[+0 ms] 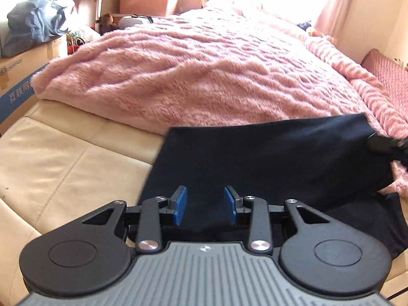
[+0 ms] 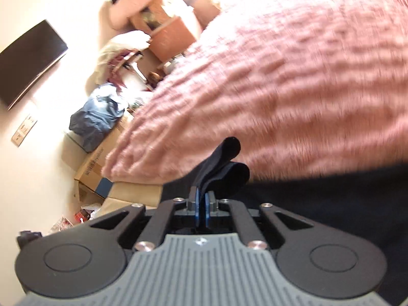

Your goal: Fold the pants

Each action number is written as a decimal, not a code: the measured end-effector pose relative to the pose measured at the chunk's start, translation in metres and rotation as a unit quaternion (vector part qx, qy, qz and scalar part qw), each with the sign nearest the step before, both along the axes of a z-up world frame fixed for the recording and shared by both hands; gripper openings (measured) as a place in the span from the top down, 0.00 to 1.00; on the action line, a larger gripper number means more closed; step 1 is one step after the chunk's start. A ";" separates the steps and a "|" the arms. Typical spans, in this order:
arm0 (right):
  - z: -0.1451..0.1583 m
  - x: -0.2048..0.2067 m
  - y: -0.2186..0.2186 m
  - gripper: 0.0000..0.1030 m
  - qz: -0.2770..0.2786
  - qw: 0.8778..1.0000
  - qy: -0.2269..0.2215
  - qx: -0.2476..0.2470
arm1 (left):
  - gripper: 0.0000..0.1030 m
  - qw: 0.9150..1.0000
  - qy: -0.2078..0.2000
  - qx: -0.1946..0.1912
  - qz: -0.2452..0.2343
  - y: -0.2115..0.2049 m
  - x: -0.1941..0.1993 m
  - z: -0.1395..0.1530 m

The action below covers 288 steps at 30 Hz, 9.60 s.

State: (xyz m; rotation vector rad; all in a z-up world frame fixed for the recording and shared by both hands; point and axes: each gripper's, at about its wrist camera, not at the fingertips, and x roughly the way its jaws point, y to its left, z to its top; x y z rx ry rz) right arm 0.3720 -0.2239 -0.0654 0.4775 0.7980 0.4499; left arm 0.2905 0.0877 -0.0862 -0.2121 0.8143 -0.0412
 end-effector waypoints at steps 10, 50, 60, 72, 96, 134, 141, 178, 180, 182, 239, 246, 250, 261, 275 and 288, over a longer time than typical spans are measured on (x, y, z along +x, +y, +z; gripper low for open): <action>0.098 -0.025 -0.099 1.00 0.015 0.996 -0.040 -0.077 | 0.61 0.999 -0.022 -0.017 -0.018 -0.021 -0.009 0.017; -0.072 -0.032 -0.289 1.00 -0.088 0.961 0.049 -0.257 | 0.63 0.994 0.062 0.013 -0.088 -0.106 0.028 -0.061; -0.127 -0.030 -0.304 0.76 -0.130 0.935 0.121 -0.308 | 0.62 0.992 0.076 0.025 -0.097 -0.106 0.027 -0.068; -0.108 -0.014 -0.277 0.97 -0.111 0.946 0.038 -0.303 | 0.84 0.991 0.050 0.010 -0.127 -0.117 0.106 -0.060; -0.117 -0.079 -0.247 1.00 -0.115 0.954 0.023 -0.277 | 0.92 0.981 0.051 0.043 -0.183 -0.108 0.013 -0.048; -0.141 -0.127 -0.168 0.98 -0.085 0.962 0.060 -0.253 | 0.44 0.888 -0.057 0.370 -0.266 -0.167 -0.058 -0.090; -0.146 -0.125 -0.169 1.00 -0.085 0.960 0.068 -0.257 | 0.69 0.849 -0.056 0.425 -0.310 -0.146 -0.073 -0.095; -0.139 -0.121 -0.168 1.00 -0.084 0.955 0.082 -0.272 | 0.58 0.954 0.116 0.101 -0.256 -0.057 -0.070 -0.025; -0.131 -0.126 -0.167 0.99 -0.081 0.957 0.066 -0.272 | 0.61 0.959 0.124 0.075 -0.244 -0.062 -0.067 -0.031; -0.123 -0.134 -0.168 0.99 -0.075 0.961 0.052 -0.263 | 0.64 0.952 0.126 0.093 -0.265 -0.078 -0.071 -0.039; -0.180 -0.135 -0.305 0.33 -0.419 0.883 0.095 0.188 | 0.78 0.904 0.044 0.149 -0.398 -0.340 0.011 -0.073; -0.179 -0.119 -0.309 0.36 -0.385 0.902 0.099 0.171 | 0.79 0.909 0.030 0.128 -0.395 -0.341 0.013 -0.069; -0.177 -0.113 -0.299 0.48 -0.381 0.910 0.100 0.127 | 0.79 0.906 0.023 0.116 -0.406 -0.356 0.016 -0.067; -0.181 -0.111 -0.303 0.81 -0.382 0.912 0.109 0.104 | 0.80 0.893 0.013 0.089 -0.442 -0.386 0.008 -0.072; -0.129 -0.107 -0.289 0.85 -0.329 0.941 0.060 0.056 | 0.79 0.966 0.038 0.101 -0.236 -0.230 0.057 -0.058; -0.082 -0.112 -0.270 0.86 -0.277 0.960 -0.006 0.028 | 0.79 0.948 0.047 0.142 -0.280 -0.262 0.099 -0.083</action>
